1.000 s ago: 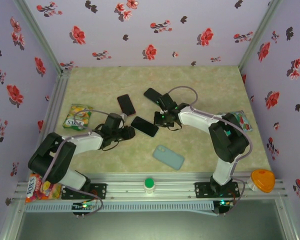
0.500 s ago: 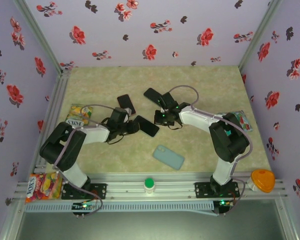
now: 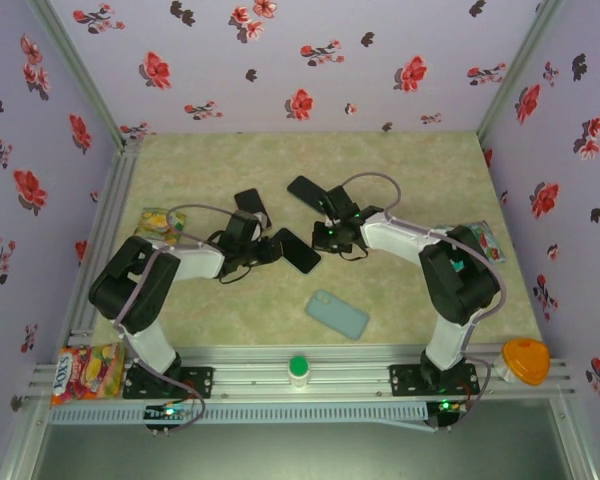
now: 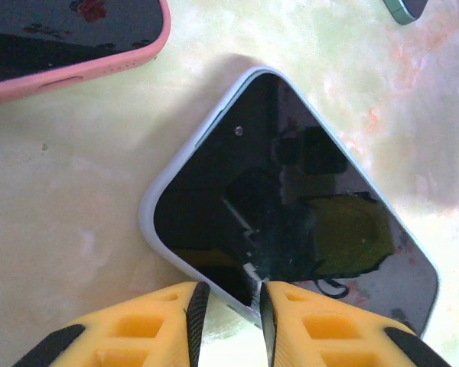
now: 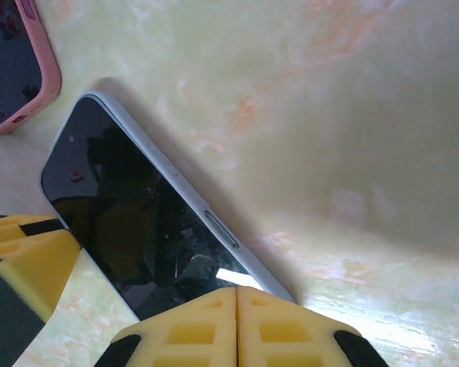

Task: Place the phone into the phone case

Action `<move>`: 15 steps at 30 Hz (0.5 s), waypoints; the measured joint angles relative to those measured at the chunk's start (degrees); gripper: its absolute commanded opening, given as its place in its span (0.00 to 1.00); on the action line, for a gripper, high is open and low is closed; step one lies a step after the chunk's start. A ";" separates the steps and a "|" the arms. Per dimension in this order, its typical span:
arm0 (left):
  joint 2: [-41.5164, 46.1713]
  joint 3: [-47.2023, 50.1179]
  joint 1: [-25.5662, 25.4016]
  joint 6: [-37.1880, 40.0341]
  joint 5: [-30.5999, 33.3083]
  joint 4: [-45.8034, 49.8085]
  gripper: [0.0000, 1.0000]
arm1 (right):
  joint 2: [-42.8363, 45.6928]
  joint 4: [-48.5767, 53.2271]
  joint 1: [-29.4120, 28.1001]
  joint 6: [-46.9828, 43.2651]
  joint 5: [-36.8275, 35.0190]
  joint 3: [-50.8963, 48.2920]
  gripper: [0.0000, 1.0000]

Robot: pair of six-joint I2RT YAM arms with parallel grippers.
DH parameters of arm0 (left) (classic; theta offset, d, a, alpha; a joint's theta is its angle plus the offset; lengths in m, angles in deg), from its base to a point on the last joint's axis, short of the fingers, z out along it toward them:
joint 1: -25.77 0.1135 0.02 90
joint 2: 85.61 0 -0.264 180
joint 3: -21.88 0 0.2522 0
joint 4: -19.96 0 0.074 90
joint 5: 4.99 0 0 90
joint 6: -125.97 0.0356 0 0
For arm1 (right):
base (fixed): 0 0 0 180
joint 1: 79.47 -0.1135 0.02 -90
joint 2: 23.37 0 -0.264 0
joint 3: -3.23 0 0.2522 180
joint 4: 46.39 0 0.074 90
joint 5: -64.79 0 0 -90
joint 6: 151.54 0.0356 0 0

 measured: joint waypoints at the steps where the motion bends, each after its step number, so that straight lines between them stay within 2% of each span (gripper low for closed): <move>1: -0.48 -0.37 0.00 0.02 -0.04 0.04 0.30 | 0.11 0.02 0.00 0.00 0.00 -0.04 0.10; 15: -5.40 -7.15 -0.02 0.68 -1.05 -0.46 0.30 | 2.64 -0.02 0.26 0.02 -0.02 -2.75 0.10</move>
